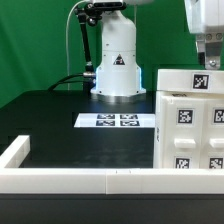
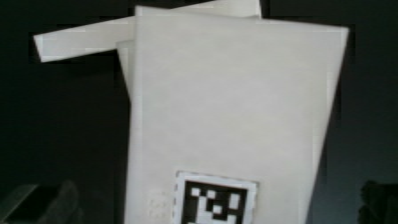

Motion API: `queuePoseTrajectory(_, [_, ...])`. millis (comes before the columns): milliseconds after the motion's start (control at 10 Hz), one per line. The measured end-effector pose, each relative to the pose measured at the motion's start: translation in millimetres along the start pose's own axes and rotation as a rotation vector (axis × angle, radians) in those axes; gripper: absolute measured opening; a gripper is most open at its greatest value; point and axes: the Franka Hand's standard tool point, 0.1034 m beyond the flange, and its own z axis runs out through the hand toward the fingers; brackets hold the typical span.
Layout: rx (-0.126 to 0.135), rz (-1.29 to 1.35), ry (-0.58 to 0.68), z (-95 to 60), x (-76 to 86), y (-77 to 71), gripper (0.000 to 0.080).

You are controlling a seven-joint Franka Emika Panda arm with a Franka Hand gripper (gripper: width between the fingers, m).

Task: Assemble cabinet

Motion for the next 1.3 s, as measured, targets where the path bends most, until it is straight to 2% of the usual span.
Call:
queuePoseTrajectory(100, [0.011,-0.008,-0.018,-8.3,-3.6,-2.0,0.0799])
queuePoseTrajectory(300, [0.005,-0.052,-0.016,-4.1,-4.5,-0.3,0.0797])
queuePoseTrajectory(600, [-0.010,-0.601,-0.005,-3.3,-9.4,-5.1,0.0797])
queuePoseTrajectory(800, [-0.052,-0.865,-0.010,-4.0,-14.3,-10.3,0.0797])
queuePoseTrajectory(1200, [-0.049,-1.273,-0.015,-2.8,-12.9,-10.5,0.0797])
queuePoseTrajectory(1300, [-0.060,-1.472,0.001,-2.4,-12.7,-10.2,0.0797])
